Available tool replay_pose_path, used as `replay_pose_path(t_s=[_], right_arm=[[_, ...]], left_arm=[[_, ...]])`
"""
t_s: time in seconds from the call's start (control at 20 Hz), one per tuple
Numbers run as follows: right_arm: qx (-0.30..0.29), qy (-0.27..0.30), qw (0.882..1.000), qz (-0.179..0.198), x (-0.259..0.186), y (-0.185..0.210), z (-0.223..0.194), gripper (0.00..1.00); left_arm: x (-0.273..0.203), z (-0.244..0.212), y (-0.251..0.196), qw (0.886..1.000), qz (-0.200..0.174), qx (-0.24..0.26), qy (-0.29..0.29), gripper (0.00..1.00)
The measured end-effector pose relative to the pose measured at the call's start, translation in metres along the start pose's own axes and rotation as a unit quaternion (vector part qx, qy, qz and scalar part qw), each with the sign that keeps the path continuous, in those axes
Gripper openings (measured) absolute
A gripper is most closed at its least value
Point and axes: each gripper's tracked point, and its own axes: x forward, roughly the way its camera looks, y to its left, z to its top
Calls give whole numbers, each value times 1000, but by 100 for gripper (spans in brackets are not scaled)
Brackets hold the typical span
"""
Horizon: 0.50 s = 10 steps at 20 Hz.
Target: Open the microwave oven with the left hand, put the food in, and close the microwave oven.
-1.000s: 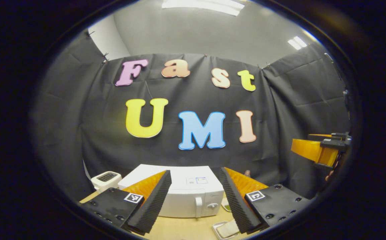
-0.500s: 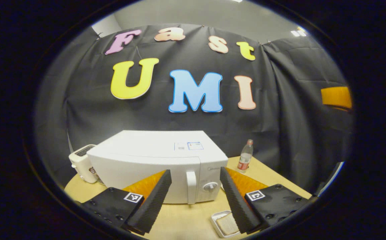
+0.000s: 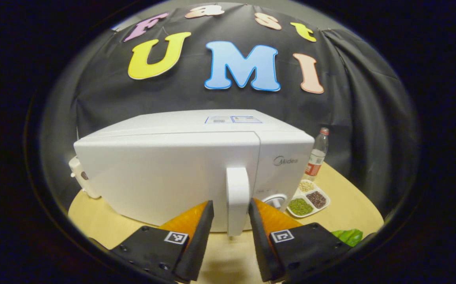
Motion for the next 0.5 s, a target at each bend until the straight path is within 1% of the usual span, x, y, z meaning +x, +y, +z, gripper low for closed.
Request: replay_pose_path(t_s=[0.05,0.1,0.15,0.2,0.25,0.3,0.35,0.4,0.45,0.5], right_arm=[[2,2,1000,2,1,-1,-3,97],[3,6,1000,5,2,0,-4,97],[3,8,1000,9,3,2,-8,97],[3,11,1000,11,3,4,-9,97],[-1,14,1000,9,3,5,-11,97],[-7,14,1000,2,2,6,-11,97],[-11,11,1000,-9,0,5,-10,97],[-10,9,1000,-21,-4,6,-8,97],[-8,9,999,-30,-9,10,-9,98],[-4,9,999,-36,-13,14,-8,98]], left_arm=[[-9,0,-3,1000,-2,2,0,48],[-8,1,-2,1000,1,17,2,36],[-9,0,-2,1000,0,24,-2,31],[-10,1,-2,1000,-3,23,1,31],[-6,0,-3,1000,-6,16,-1,21],[-10,-1,-3,1000,-9,17,4,21],[-9,0,-3,1000,-13,22,4,16],[-9,0,-2,999,-20,30,8,16],[-9,0,-2,999,-23,33,4,7],[-9,0,-2,999,-30,37,8,7]])
